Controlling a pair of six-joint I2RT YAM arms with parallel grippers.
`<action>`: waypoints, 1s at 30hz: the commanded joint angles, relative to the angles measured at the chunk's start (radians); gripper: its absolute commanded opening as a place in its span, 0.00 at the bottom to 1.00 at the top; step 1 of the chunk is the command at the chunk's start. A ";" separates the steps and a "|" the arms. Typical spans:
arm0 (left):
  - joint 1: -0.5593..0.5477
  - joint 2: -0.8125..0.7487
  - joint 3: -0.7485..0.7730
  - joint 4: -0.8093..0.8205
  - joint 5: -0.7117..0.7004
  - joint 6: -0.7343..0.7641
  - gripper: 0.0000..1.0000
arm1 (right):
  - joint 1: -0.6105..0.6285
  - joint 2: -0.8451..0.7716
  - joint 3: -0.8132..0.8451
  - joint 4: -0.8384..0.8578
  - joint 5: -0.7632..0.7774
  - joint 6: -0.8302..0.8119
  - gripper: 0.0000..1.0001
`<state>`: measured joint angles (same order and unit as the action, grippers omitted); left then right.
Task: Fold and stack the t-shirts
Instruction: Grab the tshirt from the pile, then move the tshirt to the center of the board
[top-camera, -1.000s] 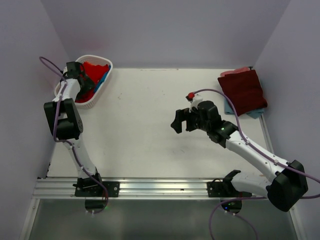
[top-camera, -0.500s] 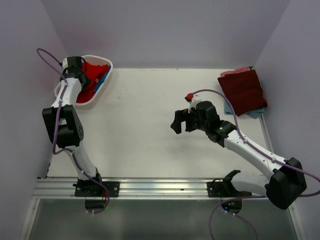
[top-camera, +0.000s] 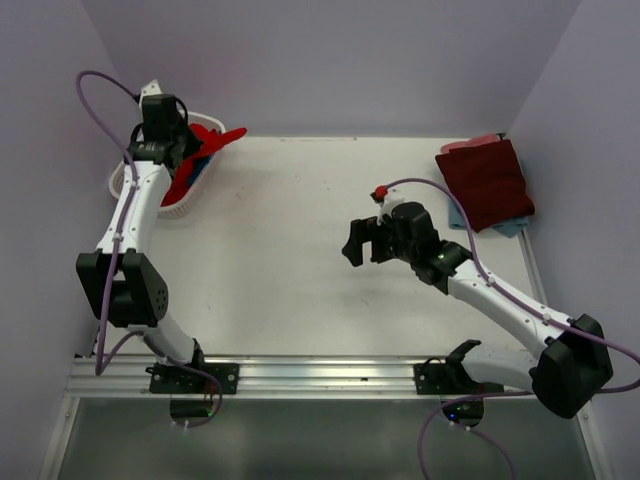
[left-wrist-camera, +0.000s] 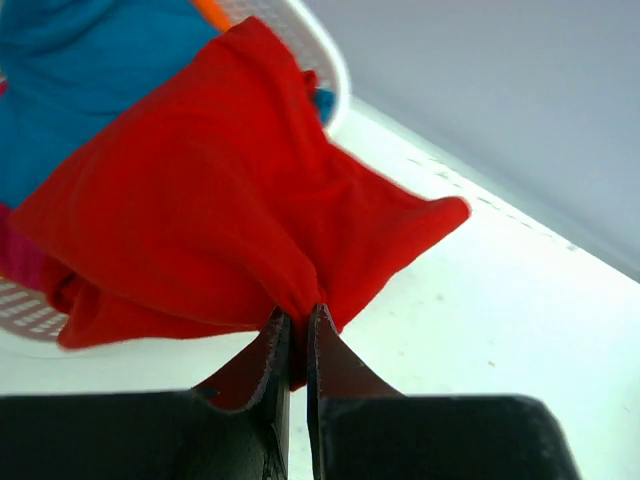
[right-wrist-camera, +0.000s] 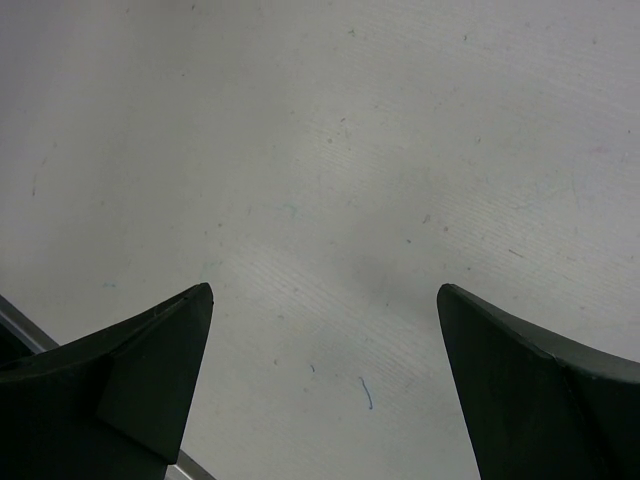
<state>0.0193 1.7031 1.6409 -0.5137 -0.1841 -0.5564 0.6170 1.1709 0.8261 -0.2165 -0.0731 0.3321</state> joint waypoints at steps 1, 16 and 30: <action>-0.010 -0.103 -0.015 0.053 0.222 -0.011 0.07 | 0.004 -0.028 -0.005 0.034 0.054 0.024 0.99; -0.214 -0.345 -0.190 0.305 0.679 -0.391 0.04 | 0.006 -0.149 -0.070 -0.012 0.378 0.133 0.99; -0.550 -0.393 -0.213 0.406 0.658 -0.519 0.04 | 0.003 -0.234 -0.096 -0.076 0.604 0.225 0.99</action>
<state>-0.5217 1.3552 1.4220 -0.2001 0.4690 -1.0389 0.6170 0.9642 0.7353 -0.2794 0.4442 0.5198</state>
